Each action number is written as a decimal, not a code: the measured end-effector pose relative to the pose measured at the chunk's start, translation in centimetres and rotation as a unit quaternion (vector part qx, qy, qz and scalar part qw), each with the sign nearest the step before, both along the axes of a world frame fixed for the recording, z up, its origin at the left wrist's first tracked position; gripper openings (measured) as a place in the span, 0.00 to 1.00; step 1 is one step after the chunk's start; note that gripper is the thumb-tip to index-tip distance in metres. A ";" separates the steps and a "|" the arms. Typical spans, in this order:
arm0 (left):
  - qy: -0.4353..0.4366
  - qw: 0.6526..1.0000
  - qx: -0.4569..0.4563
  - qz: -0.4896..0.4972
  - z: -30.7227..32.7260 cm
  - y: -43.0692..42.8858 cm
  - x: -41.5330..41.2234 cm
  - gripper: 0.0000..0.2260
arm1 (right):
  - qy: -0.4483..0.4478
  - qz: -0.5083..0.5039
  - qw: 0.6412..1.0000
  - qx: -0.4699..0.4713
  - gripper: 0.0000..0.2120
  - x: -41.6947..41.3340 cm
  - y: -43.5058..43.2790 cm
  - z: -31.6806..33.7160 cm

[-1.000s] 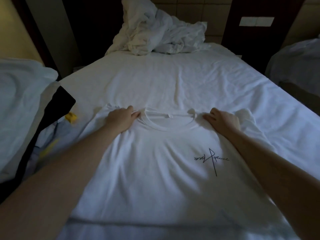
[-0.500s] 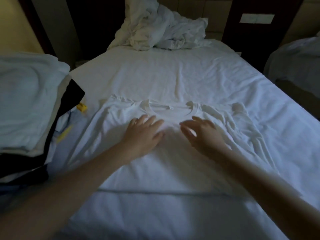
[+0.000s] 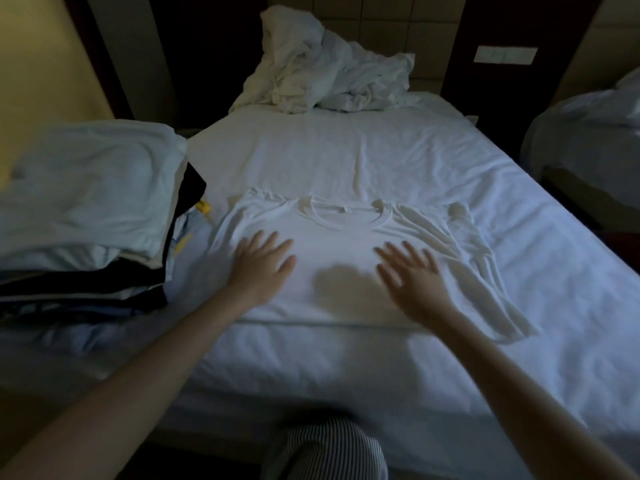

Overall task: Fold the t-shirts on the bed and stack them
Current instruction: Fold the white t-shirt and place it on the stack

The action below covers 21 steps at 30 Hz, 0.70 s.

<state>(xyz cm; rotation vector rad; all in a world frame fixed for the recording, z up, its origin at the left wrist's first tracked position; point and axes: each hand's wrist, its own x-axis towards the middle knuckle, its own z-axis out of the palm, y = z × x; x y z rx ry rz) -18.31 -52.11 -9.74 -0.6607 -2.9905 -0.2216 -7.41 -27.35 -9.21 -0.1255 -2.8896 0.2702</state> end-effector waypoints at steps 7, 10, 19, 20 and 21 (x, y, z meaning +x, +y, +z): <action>-0.051 0.998 -0.013 0.032 -2.7 -4.5 3.9 0.35 | -0.116 -0.052 0.991 0.036 0.29 5.7 0.7 -2.6; -0.067 0.996 -0.036 0.048 -2.6 -4.4 4.2 0.26 | -0.138 -0.107 0.985 0.011 0.23 6.7 0.4 -2.5; -0.115 0.988 -0.101 0.016 1.6 -1.3 3.6 0.28 | 0.031 -0.169 0.923 -0.344 0.11 9.0 -11.1 -0.3; -0.117 0.988 -0.104 0.004 2.0 -0.6 3.3 0.27 | 0.010 -0.179 0.893 -0.413 0.13 8.7 -12.0 -0.2; -0.124 0.987 -0.101 -0.008 2.5 0.0 3.0 0.27 | 0.007 -0.194 0.846 -0.496 0.14 8.3 -12.7 -0.1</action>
